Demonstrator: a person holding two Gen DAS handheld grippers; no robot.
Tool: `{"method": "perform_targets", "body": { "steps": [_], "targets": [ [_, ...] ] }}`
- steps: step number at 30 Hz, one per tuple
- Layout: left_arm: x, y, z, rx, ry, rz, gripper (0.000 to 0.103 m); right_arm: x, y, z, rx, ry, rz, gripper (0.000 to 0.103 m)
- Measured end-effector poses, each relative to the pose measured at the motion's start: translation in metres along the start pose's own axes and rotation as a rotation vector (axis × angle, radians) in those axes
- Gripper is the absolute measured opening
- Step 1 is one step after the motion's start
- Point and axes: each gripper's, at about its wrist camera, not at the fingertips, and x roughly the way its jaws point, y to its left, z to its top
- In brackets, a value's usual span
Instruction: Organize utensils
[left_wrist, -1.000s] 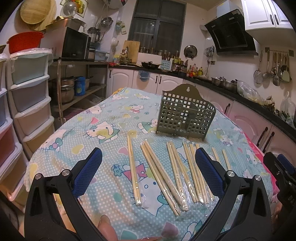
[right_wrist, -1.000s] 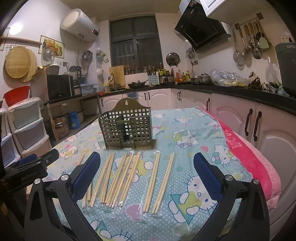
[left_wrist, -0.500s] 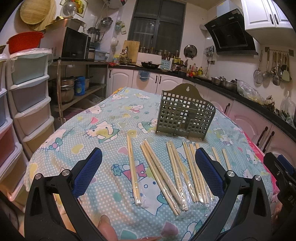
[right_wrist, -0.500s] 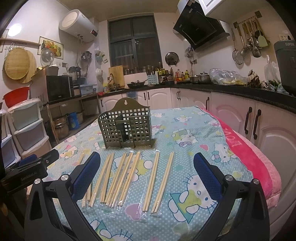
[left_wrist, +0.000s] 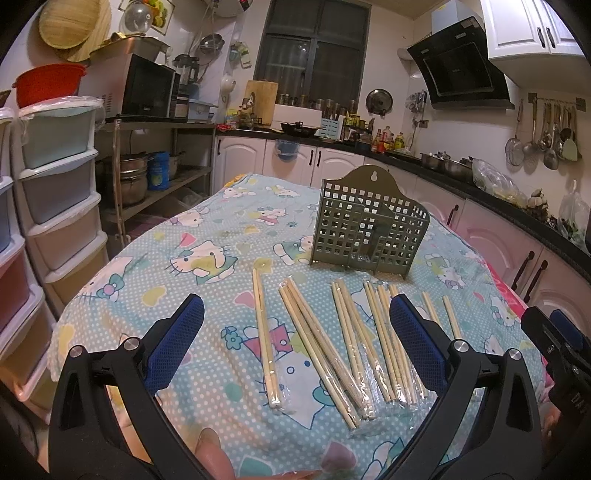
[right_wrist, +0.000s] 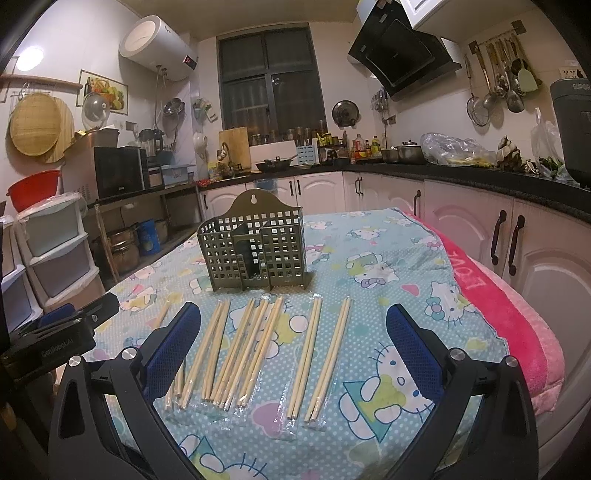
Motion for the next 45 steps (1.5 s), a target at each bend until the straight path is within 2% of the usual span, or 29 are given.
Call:
{"method": "perform_targets", "body": {
  "steps": [13,21,29,33,39,45],
  "targets": [
    [0.004,0.008,-0.002,-0.025,0.023,-0.019,0.092,0.001,0.003,0.000,-0.023,0.012,0.003,0.098],
    [0.014,0.032,0.001,-0.054,0.061,0.053,0.092,0.017,0.015,0.006,-0.071,0.053,0.026,0.098],
    [0.027,0.054,0.007,-0.093,0.104,0.081,0.092,0.050,0.030,0.009,-0.136,0.167,0.084,0.098],
    [0.037,0.070,0.013,-0.137,0.117,0.058,0.092,0.077,0.031,0.015,-0.145,0.232,0.094,0.097],
    [0.059,0.083,0.026,-0.144,0.177,0.020,0.092,0.120,0.030,0.025,-0.123,0.330,0.115,0.096],
    [0.085,0.080,0.030,-0.129,0.247,-0.053,0.092,0.160,0.023,0.028,-0.115,0.427,0.090,0.080]
  ]
}}
